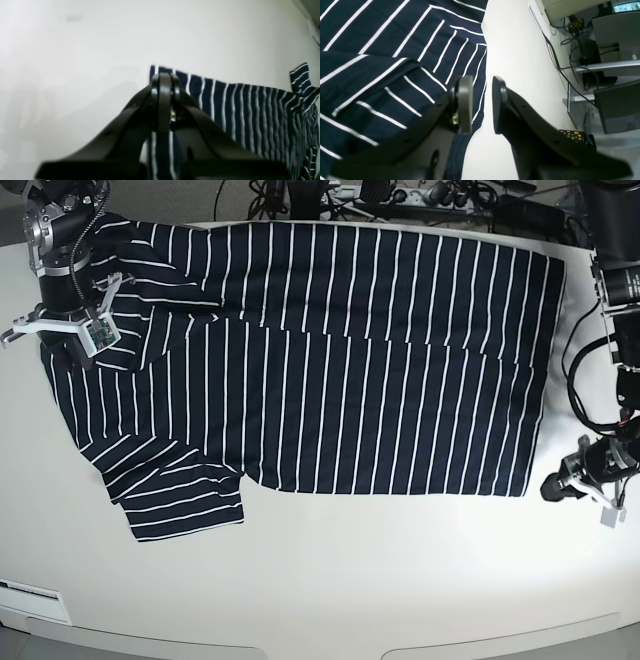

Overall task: Fold the T-shirt properly
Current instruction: 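Release and move both grippers to the two hem corners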

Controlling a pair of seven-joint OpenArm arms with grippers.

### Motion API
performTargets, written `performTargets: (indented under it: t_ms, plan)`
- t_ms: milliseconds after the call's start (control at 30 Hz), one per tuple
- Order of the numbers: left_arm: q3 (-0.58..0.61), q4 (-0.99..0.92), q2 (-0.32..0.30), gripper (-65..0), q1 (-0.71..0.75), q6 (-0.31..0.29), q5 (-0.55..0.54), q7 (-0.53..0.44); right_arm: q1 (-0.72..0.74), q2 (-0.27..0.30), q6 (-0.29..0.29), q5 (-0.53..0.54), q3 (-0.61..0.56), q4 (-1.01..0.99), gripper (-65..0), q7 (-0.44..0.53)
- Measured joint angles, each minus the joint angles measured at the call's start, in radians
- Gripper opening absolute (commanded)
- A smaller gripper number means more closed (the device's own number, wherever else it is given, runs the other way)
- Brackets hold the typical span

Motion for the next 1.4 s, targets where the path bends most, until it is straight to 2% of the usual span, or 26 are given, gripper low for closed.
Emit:
performTargets:
  t_ms: [33,67,133,167,200,333,433,500,633,867,967,1067,1133,1200,1233,1300,1333,1400]
  plan:
    - [0.0,0.001,0.001,-65.0,-0.004,-0.02,-0.014,0.001,0.0,0.0,0.0,0.001,0.0,0.0,-48.5,0.0]
    - [0.0,0.001,0.004,-59.8,-0.005,-0.023,-0.016,0.001,0.0,0.0,0.0,0.002,0.0,0.0,-48.5,0.0]
    - [0.0,0.0,0.009,-40.1,-0.004,-0.014,0.007,0.002,0.0,0.0,-0.001,0.003,0.0,0.0,-48.5,0.0]
    - [0.0,0.0,0.012,-33.3,-0.003,0.006,0.04,0.002,0.0,0.0,-0.001,0.002,0.0,0.0,-48.5,0.0]
    - [0.0,0.0,0.016,-32.3,-0.002,0.014,0.085,0.001,0.0,0.0,-0.001,0.003,0.0,0.0,-48.5,0.0]
    - [0.0,-0.002,0.054,-32.5,0.0,0.137,0.267,-0.051,0.0,0.0,-0.001,0.003,0.0,0.0,-48.5,0.0]
    - [0.0,-0.002,0.092,-32.5,0.0,0.171,0.378,-0.122,0.0,0.0,0.0,0.003,0.0,0.0,-48.5,-0.001]
    - [-0.001,-0.012,0.118,-32.5,-0.005,0.18,0.386,-0.14,0.0,0.0,0.0,0.003,0.0,0.0,-48.5,-0.013]
    - [-0.003,-0.062,0.16,-32.5,-0.017,0.169,0.384,-0.185,0.0,0.0,-0.001,-0.017,0.0,0.0,-48.5,-0.013]
    - [-0.008,-0.151,0.167,-32.6,-0.024,0.145,0.347,-0.216,0.0,0.0,-0.011,-0.044,0.0,0.0,-48.5,-0.032]
    - [-0.008,-0.153,0.167,-35.2,-0.009,0.141,0.311,-0.204,0.0,0.0,-0.012,-0.05,0.0,0.0,-48.4,-0.031]
    - [-0.01,-0.153,0.167,-35.4,0.011,0.059,0.218,-0.151,0.0,0.0,-0.012,-0.05,0.0,0.0,-48.5,-0.031]
    - [-0.01,-0.153,0.17,-35.5,0.018,0.047,0.177,-0.131,0.0,0.0,-0.011,-0.05,0.0,0.0,-48.5,-0.031]
    - [-0.01,-0.153,0.171,-40.6,0.018,0.048,0.171,-0.123,0.0,0.0,-0.012,-0.05,0.0,0.0,-48.5,-0.031]
    - [-0.01,-0.153,0.171,-46.4,0.018,0.048,0.17,-0.12,0.0,0.0,-0.012,-0.05,0.0,0.0,-48.5,-0.031]
    - [-0.009,-0.157,0.172,-63.1,0.02,0.064,0.167,-0.11,0.0,0.0,-0.012,-0.05,0.0,0.0,-48.4,-0.029]
    - [-0.01,-0.157,0.173,-65.0,0.021,0.083,0.163,-0.107,0.0,0.0,-0.012,-0.05,0.0,0.0,-48.5,-0.016]
    - [-0.01,-0.157,0.173,-65.0,0.023,0.085,0.161,-0.107,0.006,0.0,-0.011,-0.049,0.0,0.0,-48.4,0.004]
